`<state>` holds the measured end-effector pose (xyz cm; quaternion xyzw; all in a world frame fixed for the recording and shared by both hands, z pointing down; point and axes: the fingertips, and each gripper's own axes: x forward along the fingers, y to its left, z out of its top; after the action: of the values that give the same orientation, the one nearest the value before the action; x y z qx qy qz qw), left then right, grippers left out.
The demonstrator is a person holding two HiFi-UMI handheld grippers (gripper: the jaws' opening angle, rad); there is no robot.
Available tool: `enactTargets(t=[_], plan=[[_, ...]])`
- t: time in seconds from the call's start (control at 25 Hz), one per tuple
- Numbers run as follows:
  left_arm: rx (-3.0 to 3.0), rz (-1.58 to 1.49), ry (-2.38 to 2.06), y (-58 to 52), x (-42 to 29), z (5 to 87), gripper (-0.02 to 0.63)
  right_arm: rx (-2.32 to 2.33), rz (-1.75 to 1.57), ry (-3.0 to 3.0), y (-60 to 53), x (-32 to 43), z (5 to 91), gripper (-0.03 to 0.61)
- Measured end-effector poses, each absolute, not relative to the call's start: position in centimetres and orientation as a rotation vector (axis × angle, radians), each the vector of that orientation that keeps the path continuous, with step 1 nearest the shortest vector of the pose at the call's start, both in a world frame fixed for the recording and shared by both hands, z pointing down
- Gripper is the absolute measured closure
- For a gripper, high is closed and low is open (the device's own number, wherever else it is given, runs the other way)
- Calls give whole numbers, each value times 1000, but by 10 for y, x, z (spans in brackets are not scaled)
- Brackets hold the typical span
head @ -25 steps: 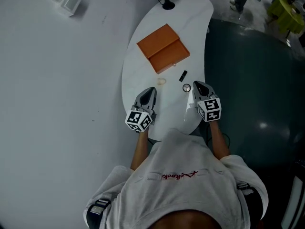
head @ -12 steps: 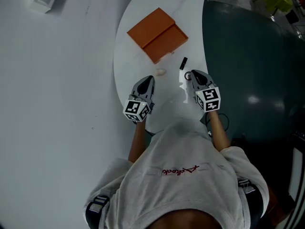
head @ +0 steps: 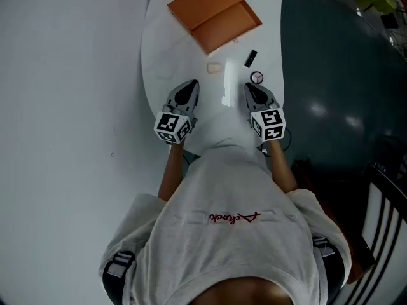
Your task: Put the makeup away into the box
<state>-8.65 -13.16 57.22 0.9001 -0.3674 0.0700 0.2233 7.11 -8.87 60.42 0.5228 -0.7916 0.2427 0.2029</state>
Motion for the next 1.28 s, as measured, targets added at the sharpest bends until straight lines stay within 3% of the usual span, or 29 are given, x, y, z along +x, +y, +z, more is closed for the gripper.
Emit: enactTargets(t=[0.48,0.88,0.92,0.96,1.0,1.28], plan=[[2373,214,-1112,-116,-114,597,601,1280,685,-2268,-106,39,629,558],[2263,185,-1276,-106,-163,600,601,951,391,-2242,-140,-11,650,554],[2257,181,-1281,-105,-166,602,601,922,364,-2232,-143,-14,654,478],[2251,178,-1284,-105,-168,603,601,890,345,-2225,-145,-17,658,357],[2246,175,-1287,-104,-169,604,601,854,329,-2219,-147,-20,661,325],[2237,165,-1285,-105,-169,606,601,705,208,-2159,-160,-31,675,325]])
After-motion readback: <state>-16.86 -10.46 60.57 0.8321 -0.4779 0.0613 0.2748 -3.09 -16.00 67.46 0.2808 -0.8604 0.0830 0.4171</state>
